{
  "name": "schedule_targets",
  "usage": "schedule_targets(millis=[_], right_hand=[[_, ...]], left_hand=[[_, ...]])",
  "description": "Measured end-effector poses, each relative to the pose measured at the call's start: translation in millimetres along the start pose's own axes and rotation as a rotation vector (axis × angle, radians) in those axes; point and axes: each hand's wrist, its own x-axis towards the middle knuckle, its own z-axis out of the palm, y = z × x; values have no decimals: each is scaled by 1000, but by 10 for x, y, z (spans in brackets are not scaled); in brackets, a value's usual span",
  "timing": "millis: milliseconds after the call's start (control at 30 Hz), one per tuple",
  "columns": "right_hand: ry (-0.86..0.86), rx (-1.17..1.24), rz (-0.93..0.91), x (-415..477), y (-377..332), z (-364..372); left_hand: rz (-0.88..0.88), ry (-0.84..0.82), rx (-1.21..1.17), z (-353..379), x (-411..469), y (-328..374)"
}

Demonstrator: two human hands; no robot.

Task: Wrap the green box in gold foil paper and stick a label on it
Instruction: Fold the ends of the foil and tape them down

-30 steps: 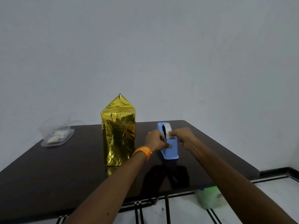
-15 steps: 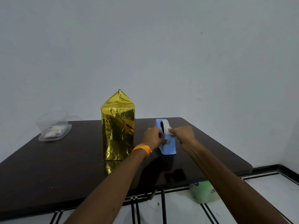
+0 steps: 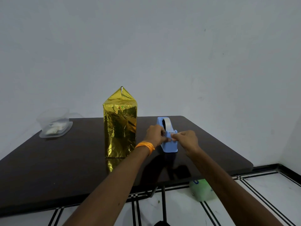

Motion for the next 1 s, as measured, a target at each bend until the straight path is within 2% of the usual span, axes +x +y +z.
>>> schedule_targets(millis=[100, 233, 367, 467, 567, 633, 700, 900, 1000], right_hand=[[22, -187, -84, 14, -14, -21], [-65, -388, -20, -49, 97, -49], [-84, -239, -113, -178, 287, -148], [-129, -26, -137, -170, 82, -247], [-172, 102, -172, -175, -209, -287], [-184, 127, -207, -182, -353, -274], [-201, 133, -216, -179, -459, -224], [-227, 172, -227, -212, -665, -100], [-303, 222, -171, -218, -735, -86]], left_hand=[[-4, -6, -5, 12, -8, -9], [-4, 3, -5, 11, -50, 18], [-10, -33, 64, -2, -76, 50], [-27, -24, 74, -46, -96, 91], [-55, 51, -169, -216, -141, 181], [-62, 23, -406, -370, -187, 271], [-24, 16, -480, -535, -240, 331], [141, 201, -253, -782, -281, 295], [235, 337, 49, -888, -324, 364]])
